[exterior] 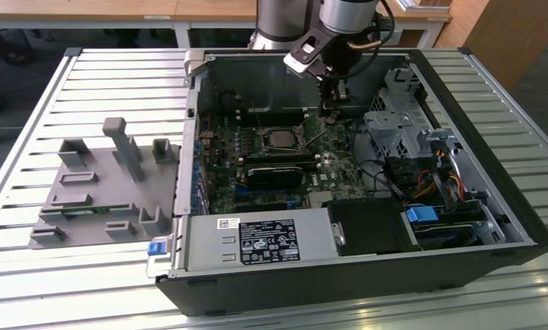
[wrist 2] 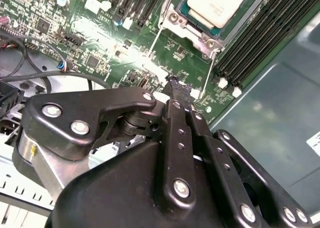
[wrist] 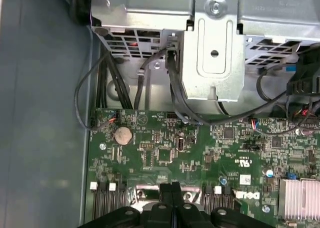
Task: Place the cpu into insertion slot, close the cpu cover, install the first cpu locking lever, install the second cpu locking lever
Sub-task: 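Close the cpu cover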
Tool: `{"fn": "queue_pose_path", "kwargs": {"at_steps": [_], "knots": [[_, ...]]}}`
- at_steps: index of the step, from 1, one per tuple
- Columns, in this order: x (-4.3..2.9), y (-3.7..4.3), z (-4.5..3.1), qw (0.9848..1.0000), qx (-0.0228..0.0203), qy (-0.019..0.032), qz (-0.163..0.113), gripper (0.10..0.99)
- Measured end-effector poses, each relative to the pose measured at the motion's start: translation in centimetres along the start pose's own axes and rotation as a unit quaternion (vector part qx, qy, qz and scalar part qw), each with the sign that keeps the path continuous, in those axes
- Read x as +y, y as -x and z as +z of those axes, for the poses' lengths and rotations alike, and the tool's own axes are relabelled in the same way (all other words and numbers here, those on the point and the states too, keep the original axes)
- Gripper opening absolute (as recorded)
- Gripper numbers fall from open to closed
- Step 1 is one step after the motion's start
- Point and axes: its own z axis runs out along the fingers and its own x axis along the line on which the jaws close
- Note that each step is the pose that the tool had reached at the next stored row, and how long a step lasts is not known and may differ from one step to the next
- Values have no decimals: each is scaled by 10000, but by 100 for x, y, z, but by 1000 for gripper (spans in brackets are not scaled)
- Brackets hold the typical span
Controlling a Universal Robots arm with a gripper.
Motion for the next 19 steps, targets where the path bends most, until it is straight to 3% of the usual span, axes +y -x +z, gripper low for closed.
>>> {"fn": "queue_pose_path", "kwargs": {"at_steps": [19], "knots": [[239,-32,58,10000,-10,-1,0,106]]}}
